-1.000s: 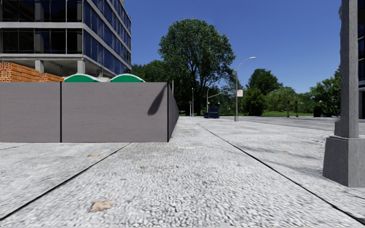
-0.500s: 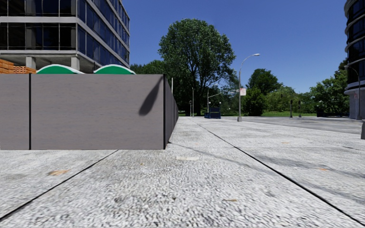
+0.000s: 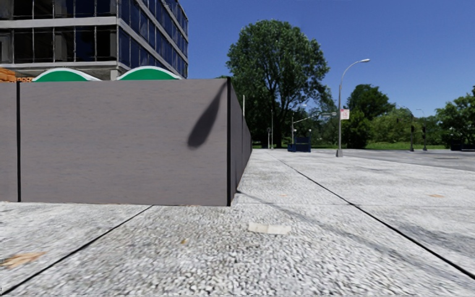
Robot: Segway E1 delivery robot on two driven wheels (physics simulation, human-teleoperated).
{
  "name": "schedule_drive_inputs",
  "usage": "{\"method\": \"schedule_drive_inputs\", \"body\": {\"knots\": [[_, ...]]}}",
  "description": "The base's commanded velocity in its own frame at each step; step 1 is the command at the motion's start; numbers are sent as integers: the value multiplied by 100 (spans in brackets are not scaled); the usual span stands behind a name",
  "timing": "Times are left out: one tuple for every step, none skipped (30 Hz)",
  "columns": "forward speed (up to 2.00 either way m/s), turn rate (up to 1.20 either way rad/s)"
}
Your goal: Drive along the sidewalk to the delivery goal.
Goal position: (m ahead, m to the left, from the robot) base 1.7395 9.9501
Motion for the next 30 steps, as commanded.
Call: {"method": "schedule_drive_inputs", "body": {"knots": [[200,120],[200,120],[200,120],[200,120],[200,120],[200,120],[200,120],[200,120],[200,120],[200,120],[200,120],[200,120],[200,120],[200,120],[200,120],[200,120],[200,120],[200,120],[200,120],[200,120],[200,120],[200,120],[200,120],[200,120],[200,120],[200,120],[200,120],[200,120],[200,120],[200,120]]}}
